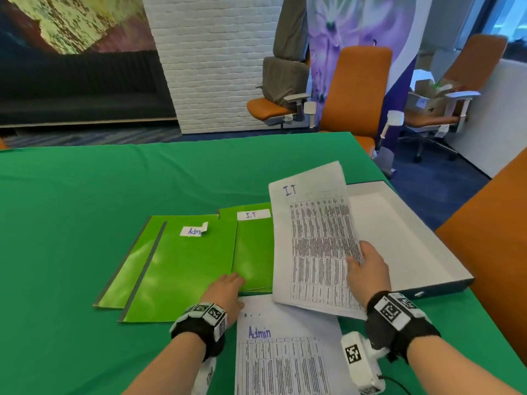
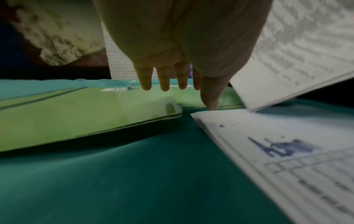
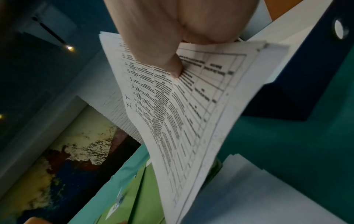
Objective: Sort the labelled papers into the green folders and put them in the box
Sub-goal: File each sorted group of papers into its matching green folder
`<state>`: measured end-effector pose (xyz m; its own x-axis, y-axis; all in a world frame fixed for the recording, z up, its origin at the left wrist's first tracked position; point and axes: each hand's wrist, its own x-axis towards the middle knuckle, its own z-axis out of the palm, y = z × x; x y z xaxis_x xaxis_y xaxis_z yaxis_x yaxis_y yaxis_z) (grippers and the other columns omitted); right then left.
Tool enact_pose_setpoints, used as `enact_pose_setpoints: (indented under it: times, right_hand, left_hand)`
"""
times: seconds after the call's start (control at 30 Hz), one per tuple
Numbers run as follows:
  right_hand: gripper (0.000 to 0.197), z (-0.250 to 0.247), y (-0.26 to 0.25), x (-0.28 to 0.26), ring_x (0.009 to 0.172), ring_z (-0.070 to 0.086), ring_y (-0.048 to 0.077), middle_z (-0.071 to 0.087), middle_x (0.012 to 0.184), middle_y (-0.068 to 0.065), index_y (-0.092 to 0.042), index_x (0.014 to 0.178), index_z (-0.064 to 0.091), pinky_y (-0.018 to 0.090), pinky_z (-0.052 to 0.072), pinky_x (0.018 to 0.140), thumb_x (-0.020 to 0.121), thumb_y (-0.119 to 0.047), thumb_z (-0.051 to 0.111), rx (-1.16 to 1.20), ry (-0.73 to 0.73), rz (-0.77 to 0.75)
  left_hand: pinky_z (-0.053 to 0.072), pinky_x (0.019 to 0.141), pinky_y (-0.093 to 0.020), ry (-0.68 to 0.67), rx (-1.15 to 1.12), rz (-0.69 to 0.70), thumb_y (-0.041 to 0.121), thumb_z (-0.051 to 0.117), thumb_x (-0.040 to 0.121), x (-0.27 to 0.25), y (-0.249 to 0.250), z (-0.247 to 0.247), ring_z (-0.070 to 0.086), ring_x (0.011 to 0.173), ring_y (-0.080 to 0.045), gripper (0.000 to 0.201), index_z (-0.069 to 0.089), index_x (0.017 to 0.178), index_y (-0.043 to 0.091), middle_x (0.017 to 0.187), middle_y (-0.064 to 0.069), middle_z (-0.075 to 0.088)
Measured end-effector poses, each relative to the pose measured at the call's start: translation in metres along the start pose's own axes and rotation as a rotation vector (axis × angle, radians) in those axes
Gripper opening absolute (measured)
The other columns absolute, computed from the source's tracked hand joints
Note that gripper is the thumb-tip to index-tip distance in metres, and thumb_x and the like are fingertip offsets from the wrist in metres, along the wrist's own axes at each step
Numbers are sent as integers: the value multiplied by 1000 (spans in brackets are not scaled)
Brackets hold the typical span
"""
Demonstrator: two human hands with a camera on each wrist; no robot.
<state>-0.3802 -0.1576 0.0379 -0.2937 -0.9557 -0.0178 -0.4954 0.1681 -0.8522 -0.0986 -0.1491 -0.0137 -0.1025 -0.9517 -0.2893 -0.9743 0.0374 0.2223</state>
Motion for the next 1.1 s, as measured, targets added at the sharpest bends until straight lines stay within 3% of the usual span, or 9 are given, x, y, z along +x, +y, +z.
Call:
enact_pose_setpoints:
  times: [0.1, 0.23, 0.4, 0.5, 0.57, 0.63, 0.73, 0.83, 1.1]
  right_hand:
    - [21, 1, 4, 8, 86, 60, 21, 61, 99, 1, -17, 110, 54, 28, 48, 74, 96, -7, 42, -17, -7, -6]
    - [19, 4, 10, 12, 83, 61, 18, 61, 98, -1, -19, 110, 53, 31, 52, 71, 97, -10, 42, -11, -4, -6]
    - [22, 1, 13, 17, 83, 63, 22, 62, 97, 0, -19, 115, 52, 40, 56, 75, 97, -12, 42, -34, 57, -37]
    - [21, -3, 11, 21, 83, 64, 24, 62, 98, 1, -20, 115, 51, 43, 57, 75, 97, -14, 43, -21, 94, -20]
    - [20, -5, 7, 23, 86, 63, 24, 61, 100, 0, -19, 114, 51, 44, 57, 77, 96, -14, 43, -14, 110, -14]
    - [21, -5, 2, 25, 86, 61, 22, 60, 100, -1, -19, 115, 52, 41, 56, 79, 96, -14, 44, -8, 108, -21]
    - [23, -5, -2, 26, 84, 58, 20, 59, 98, -2, -17, 117, 54, 34, 53, 77, 96, -13, 44, -4, 103, -50]
    - [24, -7, -2, 23, 83, 58, 19, 59, 99, -2, -18, 118, 54, 32, 52, 75, 97, -13, 44, 19, 93, -52]
    - [22, -10, -5, 17, 83, 60, 18, 60, 100, -2, -18, 116, 54, 29, 51, 70, 96, -13, 44, 53, 100, -37]
  left_hand:
    - [10, 118, -46, -95, 128, 24, 31, 51, 91, 18, -5, 6, 6, 146, -26, 61, 23, 145, 27, 159, 2, 6]
    - [3, 118, -48, -128, 205, 34, 43, 46, 92, 40, -4, 12, -1, 146, -28, 65, 16, 147, 29, 159, 1, -1]
    - [6, 118, -46, -164, 371, 57, 44, 40, 95, 54, -7, 10, 7, 145, -27, 62, 17, 147, 20, 158, -3, 14]
    - [9, 118, -44, -111, 465, 144, 31, 38, 98, 51, -6, 7, 21, 142, -27, 56, 18, 147, 11, 150, -11, 32]
    - [14, 118, -42, -78, 486, 198, 12, 40, 94, 48, 0, 8, 43, 128, -29, 53, 22, 144, 5, 131, -16, 54]
    - [24, 115, -43, -95, 496, 223, 1, 40, 90, 47, 6, 9, 61, 99, -30, 47, 31, 136, 1, 95, -12, 67]
    - [46, 92, -40, -116, 490, 221, 0, 41, 92, 44, 12, 7, 57, 76, -28, 32, 41, 124, 1, 66, -5, 51]
    - [42, 68, -33, -124, 456, 179, 2, 41, 94, 38, 15, -1, 52, 74, -25, 19, 52, 110, 2, 64, -3, 45]
    - [48, 64, -26, 133, 49, -8, 12, 44, 93, 27, 4, -16, 57, 70, -22, 25, 67, 101, 15, 86, -8, 68]
